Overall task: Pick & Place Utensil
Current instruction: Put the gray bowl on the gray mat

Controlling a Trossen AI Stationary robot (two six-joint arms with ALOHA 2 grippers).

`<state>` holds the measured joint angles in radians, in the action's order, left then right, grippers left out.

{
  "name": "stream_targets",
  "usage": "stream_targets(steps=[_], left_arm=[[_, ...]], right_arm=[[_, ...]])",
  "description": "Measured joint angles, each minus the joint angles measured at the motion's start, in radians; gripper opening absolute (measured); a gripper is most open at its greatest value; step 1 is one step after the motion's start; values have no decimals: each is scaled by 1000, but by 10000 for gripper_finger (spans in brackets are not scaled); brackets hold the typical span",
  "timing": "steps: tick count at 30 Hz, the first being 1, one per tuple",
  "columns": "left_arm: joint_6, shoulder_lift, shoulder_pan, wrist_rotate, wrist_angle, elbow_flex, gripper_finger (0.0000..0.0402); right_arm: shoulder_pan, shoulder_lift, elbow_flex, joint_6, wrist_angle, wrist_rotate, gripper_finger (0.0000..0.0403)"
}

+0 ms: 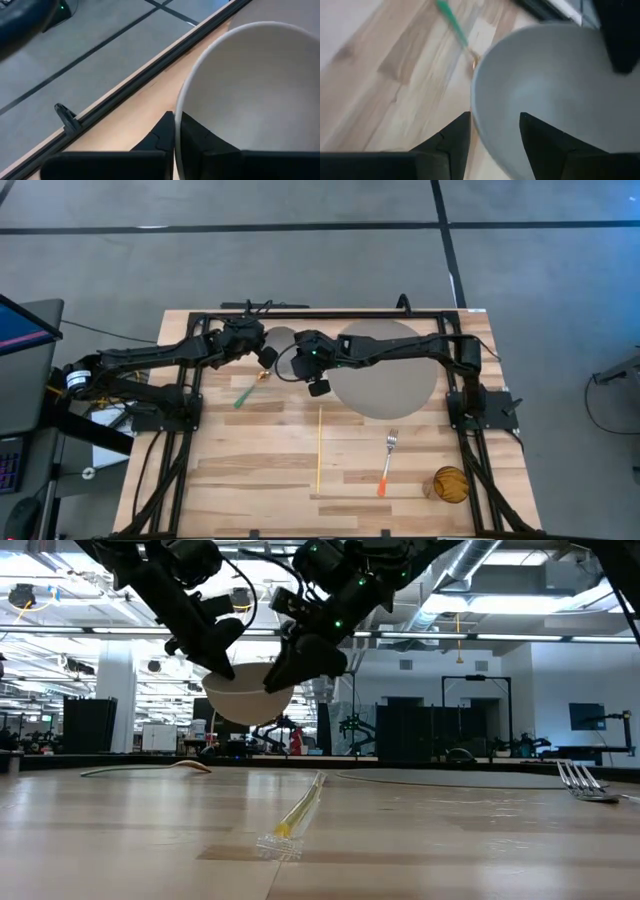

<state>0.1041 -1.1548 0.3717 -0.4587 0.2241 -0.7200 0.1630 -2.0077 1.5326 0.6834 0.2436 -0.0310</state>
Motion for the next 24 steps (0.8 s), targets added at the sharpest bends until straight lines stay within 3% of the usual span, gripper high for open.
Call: stream_targets(steps=[12,24], left_arm=[[-3,0,0,64,-1,0,16],[9,0,1,97,-31,-2,31]], right_arm=[[8,6,-2,5,63,5,139],[7,6,-2,95,73,18,11]])
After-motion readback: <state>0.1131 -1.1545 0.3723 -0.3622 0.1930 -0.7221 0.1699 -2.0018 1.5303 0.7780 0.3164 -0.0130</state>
